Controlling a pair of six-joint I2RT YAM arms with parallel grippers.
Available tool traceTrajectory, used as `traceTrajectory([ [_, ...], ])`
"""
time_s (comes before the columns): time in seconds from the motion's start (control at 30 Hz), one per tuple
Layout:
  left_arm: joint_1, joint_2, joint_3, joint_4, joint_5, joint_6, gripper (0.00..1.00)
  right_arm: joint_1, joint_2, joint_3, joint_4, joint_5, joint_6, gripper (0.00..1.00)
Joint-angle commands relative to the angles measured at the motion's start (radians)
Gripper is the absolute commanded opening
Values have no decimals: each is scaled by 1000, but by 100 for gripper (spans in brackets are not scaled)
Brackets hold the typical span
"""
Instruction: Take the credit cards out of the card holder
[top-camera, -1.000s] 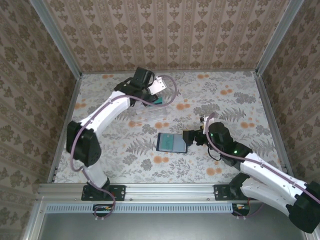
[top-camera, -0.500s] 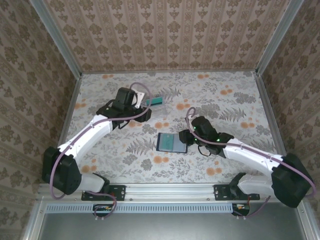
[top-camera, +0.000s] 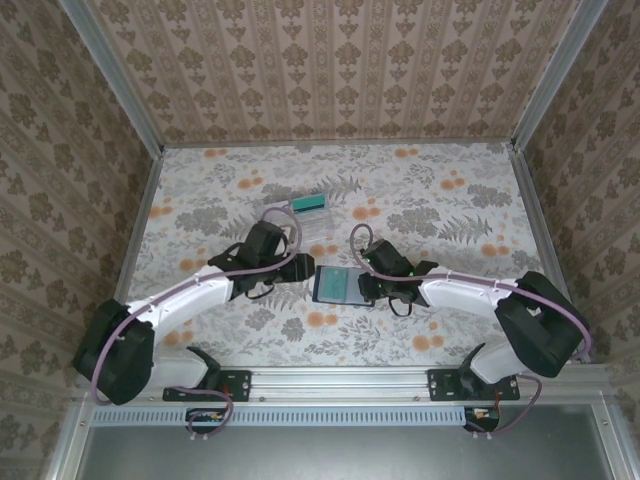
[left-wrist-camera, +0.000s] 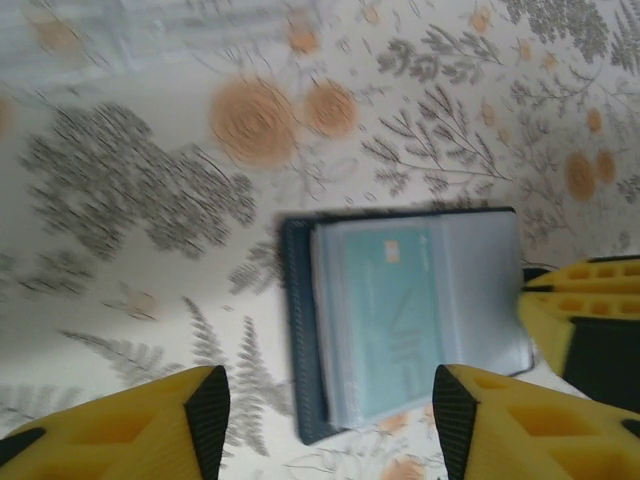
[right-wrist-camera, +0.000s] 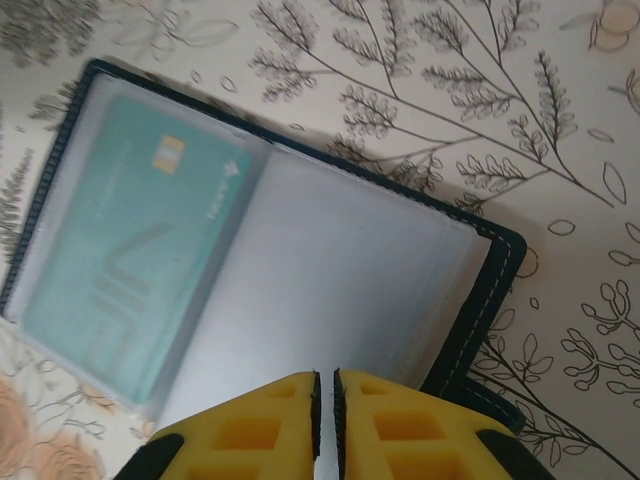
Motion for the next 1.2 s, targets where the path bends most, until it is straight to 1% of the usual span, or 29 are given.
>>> traceTrajectory([
  [0.0, -43, 36, -26, 120, -18, -96, 54, 3, 34, 3, -33, 44, 17, 16],
  [0.07, -60, 66, -38, 161, -4, -117, 46, 4, 47, 4, -33, 51, 18, 15],
  [0.13, -76, 99, -34, 192, 9, -131, 42, 4, 55, 6, -36, 56, 18, 14],
  [0.33, -119, 218, 17, 239, 56, -139, 39, 4, 53, 6, -39, 63, 18, 13],
  [0.57, -133, 275, 30, 263, 67, -158, 40, 3, 53, 1, -32, 61, 19, 14],
  [0.83, -136, 305, 34, 260, 69, -163, 41, 3, 52, -3, -26, 55, 18, 14],
  [1.17, -141, 340, 40, 285, 100, -170, 41, 3, 50, -10, -22, 55, 22, 14],
])
